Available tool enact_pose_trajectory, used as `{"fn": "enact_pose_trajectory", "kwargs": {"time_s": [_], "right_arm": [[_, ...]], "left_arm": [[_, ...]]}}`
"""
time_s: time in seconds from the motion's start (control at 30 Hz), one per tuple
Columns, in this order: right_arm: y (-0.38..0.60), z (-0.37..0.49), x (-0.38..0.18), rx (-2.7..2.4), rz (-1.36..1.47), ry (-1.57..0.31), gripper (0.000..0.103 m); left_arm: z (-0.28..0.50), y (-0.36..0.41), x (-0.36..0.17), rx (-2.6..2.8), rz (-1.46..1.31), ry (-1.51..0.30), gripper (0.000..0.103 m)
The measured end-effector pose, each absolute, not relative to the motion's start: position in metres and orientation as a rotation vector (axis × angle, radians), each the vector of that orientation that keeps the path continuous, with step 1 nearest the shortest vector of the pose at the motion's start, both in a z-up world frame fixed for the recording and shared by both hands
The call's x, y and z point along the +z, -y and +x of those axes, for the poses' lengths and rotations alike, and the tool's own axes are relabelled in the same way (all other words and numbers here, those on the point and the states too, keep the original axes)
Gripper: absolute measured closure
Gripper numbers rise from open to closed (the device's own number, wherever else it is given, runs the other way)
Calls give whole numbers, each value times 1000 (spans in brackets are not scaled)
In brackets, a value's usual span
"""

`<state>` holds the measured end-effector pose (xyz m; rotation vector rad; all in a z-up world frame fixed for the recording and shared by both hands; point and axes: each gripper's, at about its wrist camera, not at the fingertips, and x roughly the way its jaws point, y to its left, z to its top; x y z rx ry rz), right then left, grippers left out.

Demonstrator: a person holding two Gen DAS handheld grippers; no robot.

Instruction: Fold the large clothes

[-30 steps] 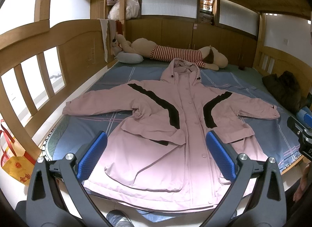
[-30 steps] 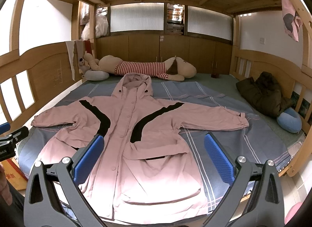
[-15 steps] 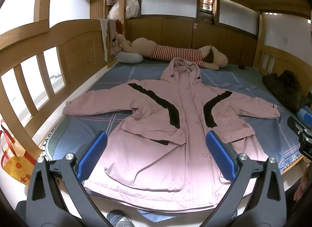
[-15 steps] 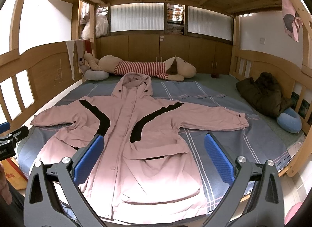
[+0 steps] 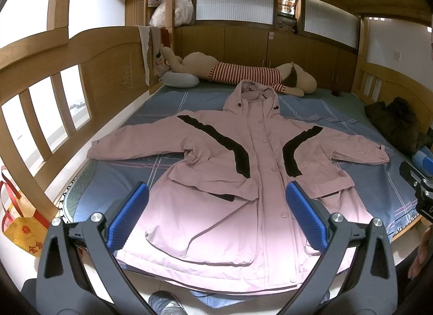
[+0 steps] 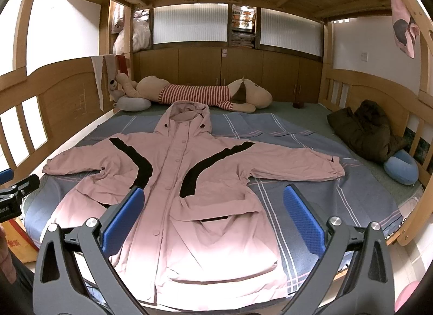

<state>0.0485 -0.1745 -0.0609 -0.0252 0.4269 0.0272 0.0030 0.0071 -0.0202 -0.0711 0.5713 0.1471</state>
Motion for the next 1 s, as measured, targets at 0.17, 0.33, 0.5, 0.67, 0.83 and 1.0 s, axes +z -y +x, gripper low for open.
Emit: {"fn": "enact_pose_trajectory", "kwargs": {"time_s": [0.17, 0.33, 0.5, 0.67, 0.83, 1.0], "right_arm": [[174, 49, -61, 27, -28, -430, 1], [175, 49, -62, 30, -27, -430, 1], [175, 49, -61, 26, -30, -429, 1], [175, 49, -63, 25, -25, -430, 1], [175, 49, -63, 26, -29, -430, 1], [177, 49, -63, 30, -29, -432, 1]], "left_arm": [[3, -7, -20, 147, -70, -571, 2], [4, -6, -20, 148, -71, -574, 2], [3, -6, -20, 145, -70, -572, 2], [3, -7, -20, 145, -70, -572, 2], [3, -6, -21, 146, -69, -573, 2], [3, -8, -22, 146, -68, -577, 2]]}}
